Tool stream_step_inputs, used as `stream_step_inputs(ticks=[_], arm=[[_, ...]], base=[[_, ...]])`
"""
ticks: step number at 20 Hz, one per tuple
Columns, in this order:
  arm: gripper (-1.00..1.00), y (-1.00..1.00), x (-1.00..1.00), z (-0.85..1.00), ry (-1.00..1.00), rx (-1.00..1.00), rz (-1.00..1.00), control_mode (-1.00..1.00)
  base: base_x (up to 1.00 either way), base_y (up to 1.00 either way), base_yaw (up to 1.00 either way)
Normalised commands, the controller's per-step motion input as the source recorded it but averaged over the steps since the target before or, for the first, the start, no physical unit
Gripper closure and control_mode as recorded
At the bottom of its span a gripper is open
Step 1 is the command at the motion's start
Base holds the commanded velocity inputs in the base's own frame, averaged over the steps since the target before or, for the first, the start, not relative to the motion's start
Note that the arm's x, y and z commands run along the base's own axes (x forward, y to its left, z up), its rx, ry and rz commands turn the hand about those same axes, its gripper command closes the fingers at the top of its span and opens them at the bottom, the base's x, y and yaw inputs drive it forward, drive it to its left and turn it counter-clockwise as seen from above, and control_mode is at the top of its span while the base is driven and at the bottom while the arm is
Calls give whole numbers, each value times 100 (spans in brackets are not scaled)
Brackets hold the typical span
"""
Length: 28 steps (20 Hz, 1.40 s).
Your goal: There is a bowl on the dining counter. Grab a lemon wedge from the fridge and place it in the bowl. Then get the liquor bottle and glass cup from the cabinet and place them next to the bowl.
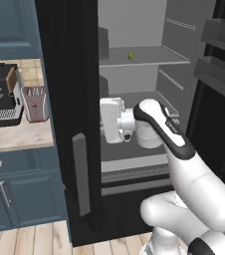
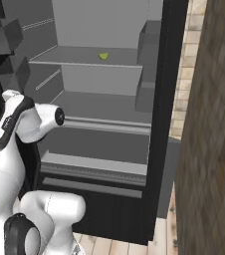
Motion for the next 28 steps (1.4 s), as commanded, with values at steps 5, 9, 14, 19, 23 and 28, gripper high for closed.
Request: stream_step_inputs(ticks=[5,9,14,19,23,28], arm=[[-100,65,0,0,0,0,3,-100],[-100,67,0,0,0,0,2,-100],[-100,64,0,0,4,0,1,-100],[-100,58,4,0,11,0,0,-100],[-100,53,2,-1,13,-4,0,-100],[-100,26,0,-15,10,-12,2,-100]], base=[[0,0,0],[0,0,0],[0,0,0],[0,0,0],[0,0,0],[0,0,0]])
